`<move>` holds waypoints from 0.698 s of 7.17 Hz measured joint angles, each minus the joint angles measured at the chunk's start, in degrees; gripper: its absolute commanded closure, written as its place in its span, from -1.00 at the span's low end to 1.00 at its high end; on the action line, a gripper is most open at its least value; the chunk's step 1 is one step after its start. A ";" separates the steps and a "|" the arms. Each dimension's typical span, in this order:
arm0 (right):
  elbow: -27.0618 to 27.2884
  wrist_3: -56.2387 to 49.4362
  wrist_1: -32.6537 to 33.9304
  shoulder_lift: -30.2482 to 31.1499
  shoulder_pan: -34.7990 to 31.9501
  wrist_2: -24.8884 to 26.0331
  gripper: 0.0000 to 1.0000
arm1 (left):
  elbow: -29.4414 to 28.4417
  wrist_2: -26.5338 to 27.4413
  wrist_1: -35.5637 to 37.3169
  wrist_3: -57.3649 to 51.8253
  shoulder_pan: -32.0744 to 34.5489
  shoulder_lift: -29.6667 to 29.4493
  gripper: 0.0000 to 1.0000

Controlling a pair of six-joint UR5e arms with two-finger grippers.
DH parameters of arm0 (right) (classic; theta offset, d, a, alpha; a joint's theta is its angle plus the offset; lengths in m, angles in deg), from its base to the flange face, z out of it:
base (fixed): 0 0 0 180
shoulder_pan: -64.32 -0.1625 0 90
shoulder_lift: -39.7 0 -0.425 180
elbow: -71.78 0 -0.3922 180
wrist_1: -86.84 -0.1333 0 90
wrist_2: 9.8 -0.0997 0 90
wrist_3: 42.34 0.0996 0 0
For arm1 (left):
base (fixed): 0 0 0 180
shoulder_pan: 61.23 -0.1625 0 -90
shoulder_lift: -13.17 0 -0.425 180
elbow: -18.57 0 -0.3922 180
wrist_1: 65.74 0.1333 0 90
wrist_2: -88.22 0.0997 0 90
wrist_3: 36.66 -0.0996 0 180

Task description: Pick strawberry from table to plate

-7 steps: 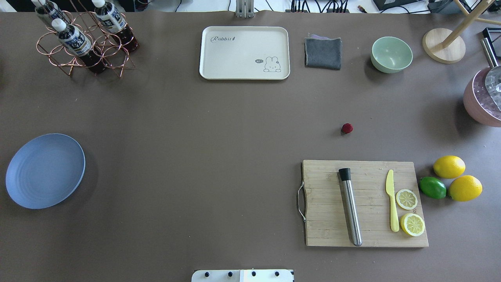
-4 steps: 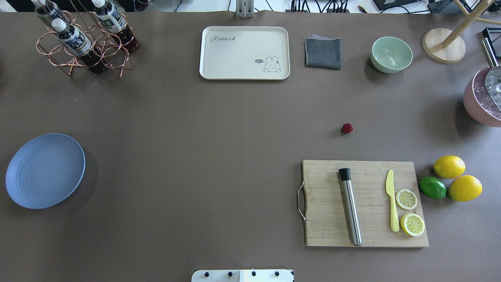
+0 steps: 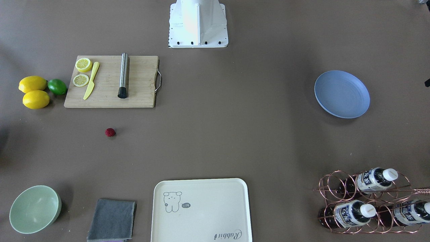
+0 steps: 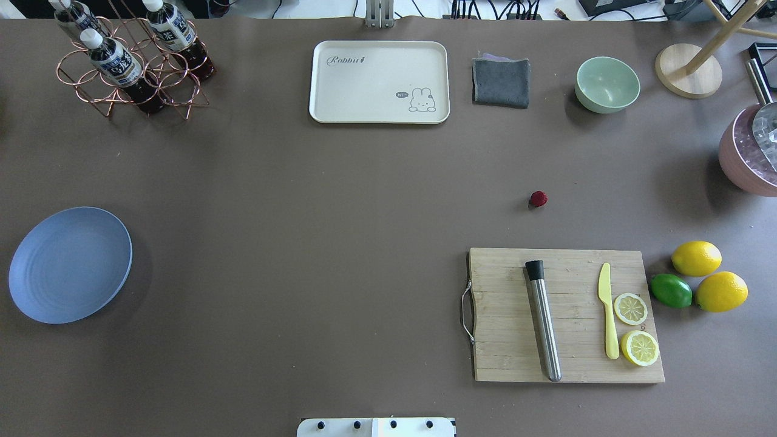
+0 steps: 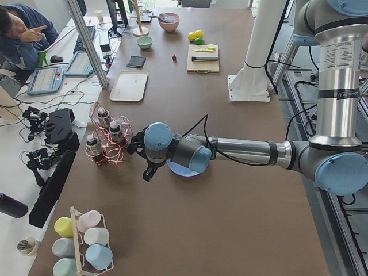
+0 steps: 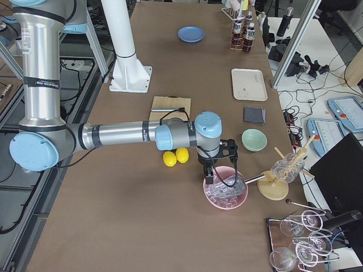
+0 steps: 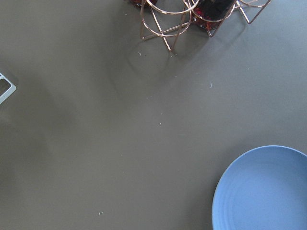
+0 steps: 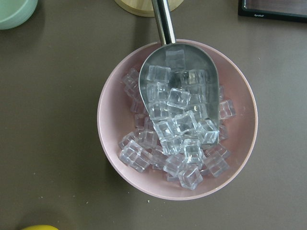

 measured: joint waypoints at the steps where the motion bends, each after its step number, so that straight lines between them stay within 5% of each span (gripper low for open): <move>1: 0.24 3.13 -2.03 0.15 1.72 0.06 -1.00 | -0.09 0.49 -1.81 3.73 -2.29 0.40 -0.96; 5: 0.44 16.13 -15.18 3.47 7.46 -0.02 -1.00 | -3.63 7.01 -24.03 24.86 -13.77 6.24 -0.94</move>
